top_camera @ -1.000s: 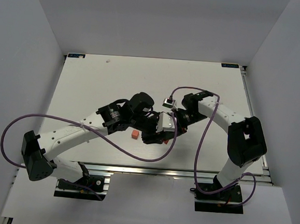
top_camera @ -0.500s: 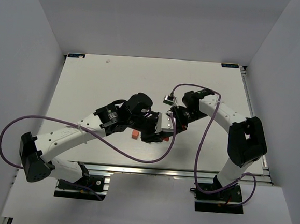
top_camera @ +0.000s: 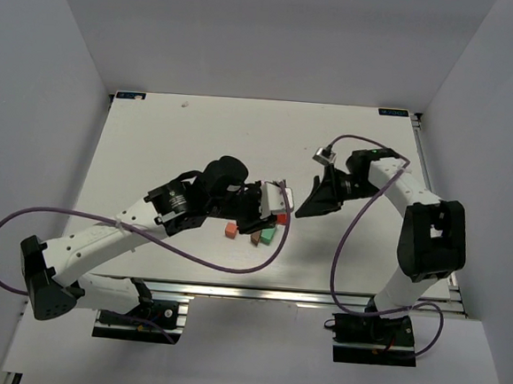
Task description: Build the wood block tower
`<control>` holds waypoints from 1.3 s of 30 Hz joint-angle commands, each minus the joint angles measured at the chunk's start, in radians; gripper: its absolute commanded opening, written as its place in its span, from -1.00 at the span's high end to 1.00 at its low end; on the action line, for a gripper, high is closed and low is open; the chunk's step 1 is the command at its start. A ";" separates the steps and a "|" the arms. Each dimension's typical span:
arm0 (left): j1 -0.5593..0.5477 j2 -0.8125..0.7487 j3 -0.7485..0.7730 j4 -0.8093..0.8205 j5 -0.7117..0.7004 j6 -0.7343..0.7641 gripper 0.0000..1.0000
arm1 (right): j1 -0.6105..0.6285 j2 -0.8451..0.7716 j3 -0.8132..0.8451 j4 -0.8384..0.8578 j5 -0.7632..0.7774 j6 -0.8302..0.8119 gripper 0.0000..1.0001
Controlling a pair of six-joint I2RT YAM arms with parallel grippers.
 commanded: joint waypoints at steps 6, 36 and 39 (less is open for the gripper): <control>0.004 -0.029 0.018 0.061 -0.192 -0.154 1.00 | -0.263 0.109 0.194 -0.007 -0.187 0.096 -0.79; 0.397 0.228 0.142 0.032 -0.043 -0.167 1.00 | -0.295 -0.636 -0.227 1.397 1.788 0.645 -0.79; 0.432 0.323 0.181 -0.011 -0.003 -0.017 1.00 | -0.295 -0.565 -0.180 1.303 1.590 0.570 -0.79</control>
